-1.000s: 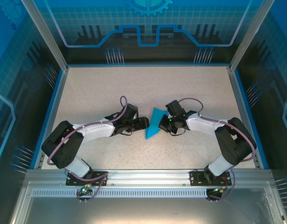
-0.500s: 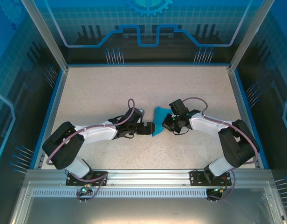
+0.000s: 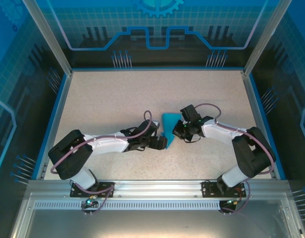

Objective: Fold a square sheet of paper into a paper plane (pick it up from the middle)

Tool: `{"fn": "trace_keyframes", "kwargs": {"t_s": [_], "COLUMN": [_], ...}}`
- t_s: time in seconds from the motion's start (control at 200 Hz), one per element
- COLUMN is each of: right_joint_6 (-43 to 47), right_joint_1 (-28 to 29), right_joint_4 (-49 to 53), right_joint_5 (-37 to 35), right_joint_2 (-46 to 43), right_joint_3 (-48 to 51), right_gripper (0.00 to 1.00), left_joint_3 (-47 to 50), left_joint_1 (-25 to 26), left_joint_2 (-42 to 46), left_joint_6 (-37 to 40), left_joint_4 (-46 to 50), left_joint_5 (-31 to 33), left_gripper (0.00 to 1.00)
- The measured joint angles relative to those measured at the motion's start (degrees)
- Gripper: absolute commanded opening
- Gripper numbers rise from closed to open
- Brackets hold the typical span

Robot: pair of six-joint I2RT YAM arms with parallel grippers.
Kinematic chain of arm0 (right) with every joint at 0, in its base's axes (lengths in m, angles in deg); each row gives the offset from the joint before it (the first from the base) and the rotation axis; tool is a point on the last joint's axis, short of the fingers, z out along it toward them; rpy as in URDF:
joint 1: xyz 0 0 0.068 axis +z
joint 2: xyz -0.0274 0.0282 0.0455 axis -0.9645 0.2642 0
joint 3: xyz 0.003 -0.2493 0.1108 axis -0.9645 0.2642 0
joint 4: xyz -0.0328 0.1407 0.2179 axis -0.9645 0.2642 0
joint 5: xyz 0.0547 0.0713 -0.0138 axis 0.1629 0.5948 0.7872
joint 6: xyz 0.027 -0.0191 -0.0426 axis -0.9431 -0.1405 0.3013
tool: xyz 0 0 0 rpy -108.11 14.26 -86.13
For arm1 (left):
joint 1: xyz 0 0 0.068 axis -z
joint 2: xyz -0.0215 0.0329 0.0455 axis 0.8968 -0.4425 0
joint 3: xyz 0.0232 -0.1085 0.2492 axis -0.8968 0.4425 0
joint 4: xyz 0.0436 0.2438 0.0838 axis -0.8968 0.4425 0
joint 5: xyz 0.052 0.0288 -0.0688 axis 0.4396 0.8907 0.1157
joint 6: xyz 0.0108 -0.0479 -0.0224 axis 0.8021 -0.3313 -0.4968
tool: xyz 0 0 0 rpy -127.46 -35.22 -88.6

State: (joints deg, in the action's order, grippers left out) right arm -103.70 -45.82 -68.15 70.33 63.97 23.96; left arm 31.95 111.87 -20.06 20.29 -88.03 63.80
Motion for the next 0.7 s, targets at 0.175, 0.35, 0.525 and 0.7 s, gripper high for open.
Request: {"fn": "trace_keyframes", "kwargs": {"t_s": [0.175, 0.35, 0.525, 0.7], "right_joint_6": [0.0, 0.0, 0.0, -0.2], "right_joint_1": [0.0, 0.0, 0.0, 0.0], "right_joint_4": [-0.3, -0.3, -0.1, 0.5], "right_joint_5": [0.9, 1.0, 0.9, 0.7], "right_joint_2": [0.7, 0.7, 1.2, 1.9], "right_joint_3": [-0.9, -1.5, -1.7, -1.7], "right_gripper": [0.03, 0.03, 0.03, 0.03], "left_joint_3": [0.0, 1.7, 4.2, 6.1], "left_joint_1": [2.3, 2.7, 2.7, 2.7], "left_joint_2": [0.0, 2.7, 7.9, 10.7], "left_joint_6": [4.0, 5.4, 4.7, 2.3], "left_joint_4": [-1.3, -4.0, -4.1, -4.6], "left_joint_5": [0.2, 3.7, 9.2, 11.8], "left_gripper": [0.73, 0.72, 0.72, 0.71]}}
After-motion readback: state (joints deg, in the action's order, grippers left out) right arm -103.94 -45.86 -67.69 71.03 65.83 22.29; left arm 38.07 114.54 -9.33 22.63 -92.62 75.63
